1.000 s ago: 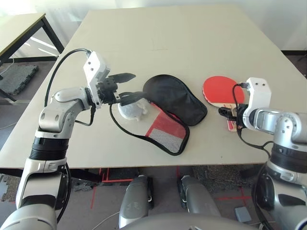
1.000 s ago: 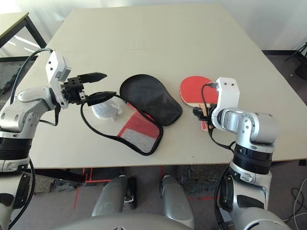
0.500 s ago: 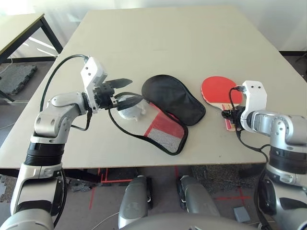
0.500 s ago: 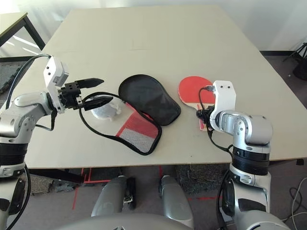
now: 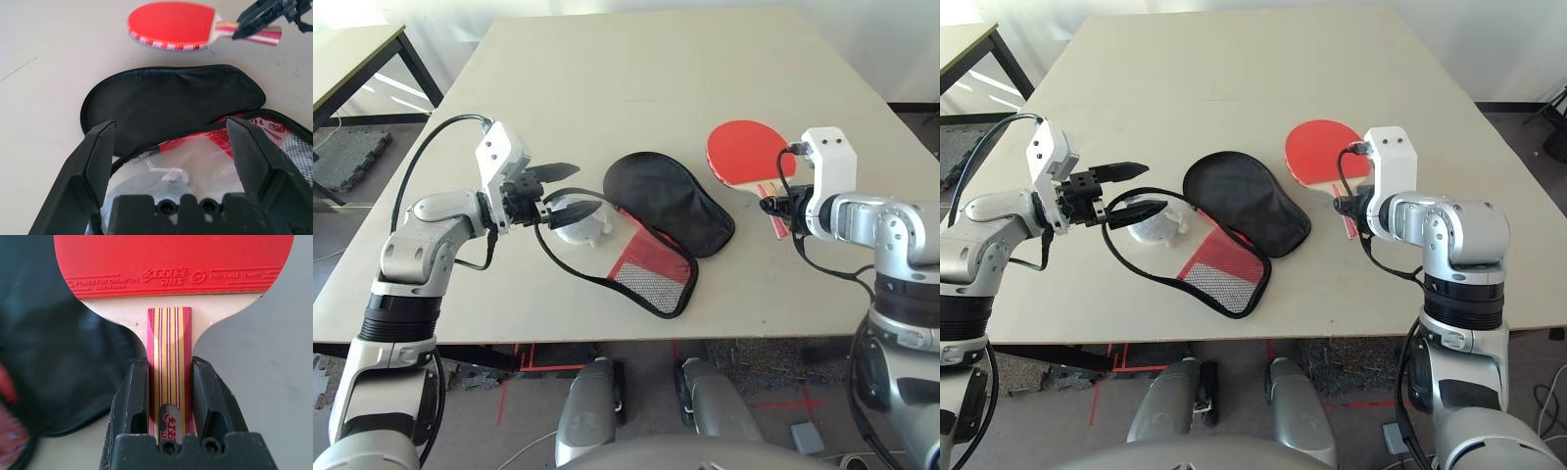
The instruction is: Store the ping-pong paddle in its case and zip it.
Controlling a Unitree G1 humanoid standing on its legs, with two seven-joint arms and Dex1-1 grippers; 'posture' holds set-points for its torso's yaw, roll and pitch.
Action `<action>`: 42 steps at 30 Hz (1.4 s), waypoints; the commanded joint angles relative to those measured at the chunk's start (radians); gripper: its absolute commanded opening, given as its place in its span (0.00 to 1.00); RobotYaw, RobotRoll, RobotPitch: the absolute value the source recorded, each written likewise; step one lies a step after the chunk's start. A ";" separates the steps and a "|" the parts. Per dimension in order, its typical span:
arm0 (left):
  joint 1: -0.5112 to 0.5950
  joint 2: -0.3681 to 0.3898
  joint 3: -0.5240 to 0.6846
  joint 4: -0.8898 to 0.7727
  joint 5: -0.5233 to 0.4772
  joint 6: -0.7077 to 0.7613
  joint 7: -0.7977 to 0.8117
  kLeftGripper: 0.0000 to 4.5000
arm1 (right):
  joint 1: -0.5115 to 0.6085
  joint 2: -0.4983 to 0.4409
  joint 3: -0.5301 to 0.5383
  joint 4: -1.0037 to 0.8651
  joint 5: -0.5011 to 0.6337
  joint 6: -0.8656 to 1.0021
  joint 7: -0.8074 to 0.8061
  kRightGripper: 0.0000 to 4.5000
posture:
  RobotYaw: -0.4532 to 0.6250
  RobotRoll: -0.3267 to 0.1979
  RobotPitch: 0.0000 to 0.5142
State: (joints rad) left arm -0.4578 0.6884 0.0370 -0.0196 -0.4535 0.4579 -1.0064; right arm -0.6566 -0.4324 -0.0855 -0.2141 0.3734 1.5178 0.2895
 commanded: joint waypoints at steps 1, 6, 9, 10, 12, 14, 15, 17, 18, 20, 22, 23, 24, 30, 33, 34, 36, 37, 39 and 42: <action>0.018 -0.005 -0.002 -0.003 0.018 -0.008 0.016 1.00 | -0.060 0.026 0.077 0.023 0.007 -0.044 0.024 0.23 | 0.49 0.62 0.22; 0.010 -0.020 -0.008 -0.012 0.018 -0.006 0.028 1.00 | -0.097 0.061 0.186 0.101 -0.014 -0.115 0.047 0.23 | 0.52 0.62 0.22; 0.019 -0.019 -0.002 -0.024 0.014 -0.001 0.034 1.00 | -0.106 0.082 0.225 0.130 -0.019 -0.137 0.051 0.23 | 0.53 0.62 0.21; 0.023 -0.017 0.000 -0.027 0.014 0.001 0.037 1.00 | -0.108 0.086 0.236 0.137 -0.022 -0.143 0.051 0.23 | 0.53 0.62 0.21; 0.031 -0.013 0.004 -0.032 0.013 0.002 0.040 1.00 | -0.107 0.095 0.253 0.154 -0.028 -0.158 0.055 0.23 | 0.54 0.62 0.22; 0.034 -0.010 0.007 -0.037 0.011 0.004 0.044 1.00 | -0.102 0.099 0.270 0.170 -0.039 -0.179 0.060 0.23 | 0.54 0.62 0.22; 0.036 -0.009 0.008 -0.039 0.010 0.006 0.046 1.00 | -0.100 0.101 0.277 0.181 -0.043 -0.190 0.062 0.23 | 0.55 0.62 0.21; 0.038 -0.007 0.010 -0.044 0.009 0.008 0.050 1.00 | -0.100 0.105 0.289 0.204 -0.051 -0.210 0.064 0.23 | 0.55 0.62 0.22; 0.040 -0.007 0.011 -0.046 0.009 0.009 0.052 1.00 | -0.100 0.106 0.293 0.215 -0.055 -0.219 0.066 0.23 | 0.55 0.62 0.22; 0.045 -0.007 0.011 -0.053 0.007 0.011 0.056 1.00 | -0.103 0.109 0.305 0.237 -0.063 -0.234 0.072 0.23 | 0.55 0.62 0.22; 0.049 -0.007 0.011 -0.060 0.006 0.013 0.060 1.00 | -0.106 0.114 0.314 0.257 -0.072 -0.248 0.075 0.23 | 0.55 0.62 0.22; 0.049 -0.008 0.011 -0.062 0.006 0.015 0.061 1.00 | -0.106 0.115 0.318 0.265 -0.076 -0.255 0.078 0.23 | 0.55 0.62 0.22; 0.051 -0.008 0.011 -0.066 0.005 0.016 0.063 1.00 | -0.104 0.116 0.322 0.272 -0.080 -0.263 0.080 0.23 | 0.56 0.62 0.21; 0.054 -0.007 0.008 -0.072 0.006 0.017 0.065 1.00 | -0.099 0.115 0.378 0.313 -0.109 -0.312 0.124 0.23 | 0.56 0.62 0.20; 0.044 -0.014 0.008 -0.070 0.001 0.023 0.069 1.00 | -0.112 0.109 0.395 0.343 -0.128 -0.336 0.147 0.23 | 0.56 0.62 0.20; 0.043 -0.014 0.008 -0.070 0.000 0.023 0.069 1.00 | -0.115 0.108 0.399 0.348 -0.131 -0.340 0.153 0.23 | 0.56 0.62 0.20; 0.044 -0.015 0.007 -0.073 0.000 0.024 0.072 1.00 | -0.118 0.106 0.397 0.355 -0.138 -0.344 0.162 0.23 | 0.56 0.62 0.19; 0.045 -0.015 0.006 -0.074 0.001 0.024 0.073 1.00 | -0.118 0.104 0.397 0.357 -0.141 -0.345 0.166 0.23 | 0.56 0.62 0.19; 0.048 -0.015 0.007 -0.075 -0.001 0.026 0.074 1.00 | -0.114 0.096 0.400 0.359 -0.151 -0.348 0.173 0.23 | 0.56 0.62 0.19; 0.052 -0.014 0.011 -0.079 -0.011 0.037 0.073 1.00 | -0.109 0.093 0.398 0.359 -0.160 -0.351 0.181 0.23 | 0.56 0.62 0.19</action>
State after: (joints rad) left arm -0.4171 0.6727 0.0376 -0.0749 -0.4547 0.4790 -0.9343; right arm -0.7648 -0.3368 0.3023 0.1348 0.2245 1.1791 0.4652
